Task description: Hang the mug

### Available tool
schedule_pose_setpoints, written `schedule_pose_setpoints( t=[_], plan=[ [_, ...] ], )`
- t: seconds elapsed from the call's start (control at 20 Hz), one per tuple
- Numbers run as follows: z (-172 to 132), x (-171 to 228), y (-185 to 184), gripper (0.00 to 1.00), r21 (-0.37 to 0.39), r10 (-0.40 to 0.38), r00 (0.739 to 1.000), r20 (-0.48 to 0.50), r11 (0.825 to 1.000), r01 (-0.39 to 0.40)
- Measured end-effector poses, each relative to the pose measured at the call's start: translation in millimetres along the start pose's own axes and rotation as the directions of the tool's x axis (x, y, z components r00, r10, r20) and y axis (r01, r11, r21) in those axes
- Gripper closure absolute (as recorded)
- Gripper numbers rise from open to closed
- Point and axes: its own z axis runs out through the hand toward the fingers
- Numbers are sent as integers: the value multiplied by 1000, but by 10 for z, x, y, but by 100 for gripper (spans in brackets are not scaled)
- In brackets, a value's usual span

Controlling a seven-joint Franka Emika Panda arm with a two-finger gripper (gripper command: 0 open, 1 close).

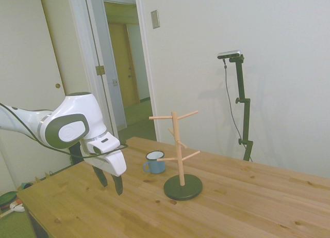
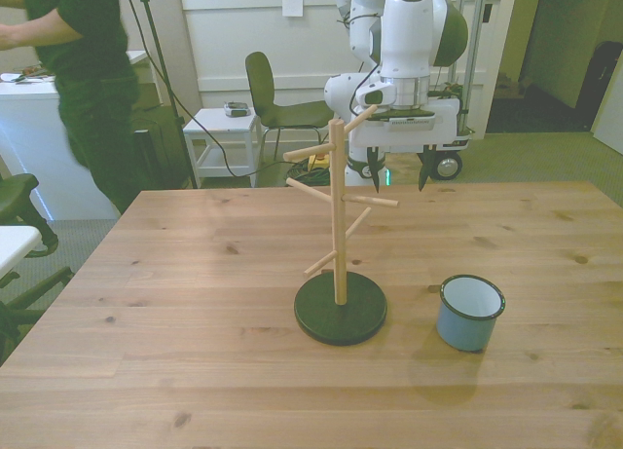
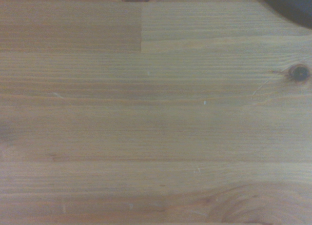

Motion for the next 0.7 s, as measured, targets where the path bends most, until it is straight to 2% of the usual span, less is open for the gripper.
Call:
schedule_pose_setpoints(
  t=[0.15,0.45,0.7],
  plan=[
    [-43,18,-40,0,13,-3,1000,-5,1000,3],
    [-488,243,-438,0,32,-7,1000,-26,999,7],
    [-604,373,-709,0,21,-10,998,-55,1000,11]
  ],
)
